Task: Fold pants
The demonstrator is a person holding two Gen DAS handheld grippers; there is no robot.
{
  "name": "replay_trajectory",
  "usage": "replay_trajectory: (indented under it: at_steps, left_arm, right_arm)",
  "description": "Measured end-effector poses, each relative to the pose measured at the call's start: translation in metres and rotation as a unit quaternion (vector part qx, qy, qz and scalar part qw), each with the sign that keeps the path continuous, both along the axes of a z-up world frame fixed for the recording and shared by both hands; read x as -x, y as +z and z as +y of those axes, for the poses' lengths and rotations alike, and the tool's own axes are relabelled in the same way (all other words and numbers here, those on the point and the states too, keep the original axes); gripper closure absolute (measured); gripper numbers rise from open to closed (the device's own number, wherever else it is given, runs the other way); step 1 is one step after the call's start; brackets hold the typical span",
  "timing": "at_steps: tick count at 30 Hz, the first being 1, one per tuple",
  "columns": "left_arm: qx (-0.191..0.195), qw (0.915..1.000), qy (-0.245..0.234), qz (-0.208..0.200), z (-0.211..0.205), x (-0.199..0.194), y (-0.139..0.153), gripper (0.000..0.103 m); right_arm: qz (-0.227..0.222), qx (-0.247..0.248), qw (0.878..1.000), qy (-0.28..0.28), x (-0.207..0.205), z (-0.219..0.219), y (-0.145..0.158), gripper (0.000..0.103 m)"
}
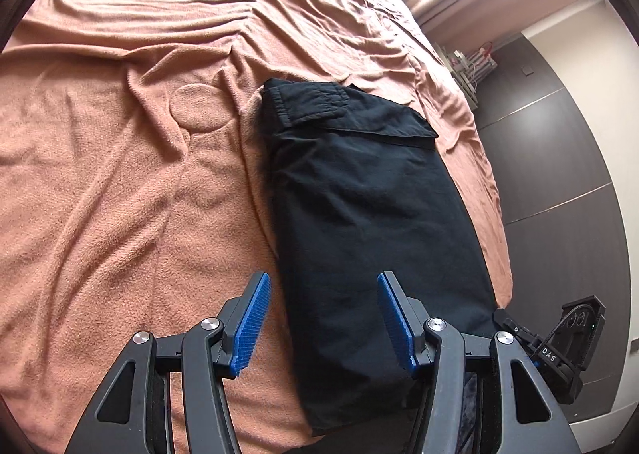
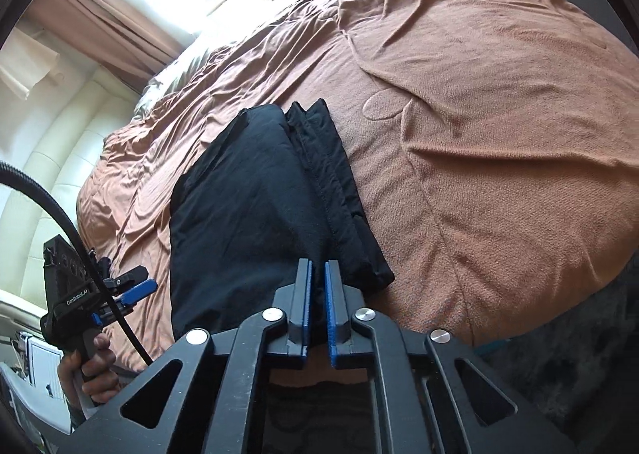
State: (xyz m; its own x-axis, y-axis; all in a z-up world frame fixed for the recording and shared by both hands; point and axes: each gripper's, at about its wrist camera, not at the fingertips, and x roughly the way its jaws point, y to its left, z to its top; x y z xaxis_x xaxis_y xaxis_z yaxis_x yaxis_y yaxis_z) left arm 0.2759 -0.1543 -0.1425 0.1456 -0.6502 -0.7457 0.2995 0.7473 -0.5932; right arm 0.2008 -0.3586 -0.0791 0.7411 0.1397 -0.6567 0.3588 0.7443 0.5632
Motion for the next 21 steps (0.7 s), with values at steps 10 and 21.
replay_trajectory:
  at_steps: [10,21]
  left_arm:
    - [0.01,0.9998,-0.007,0.015,0.005,-0.001,-0.014,0.046]
    - [0.012,0.9997,-0.008,0.017,0.005,0.001,-0.014,0.047]
  right_arm:
    - [0.012,0.031,0.999,-0.021,0.038,0.017,0.013,0.103]
    - [0.023,0.02,0.999,-0.009,0.037,0.015,0.016,0.102]
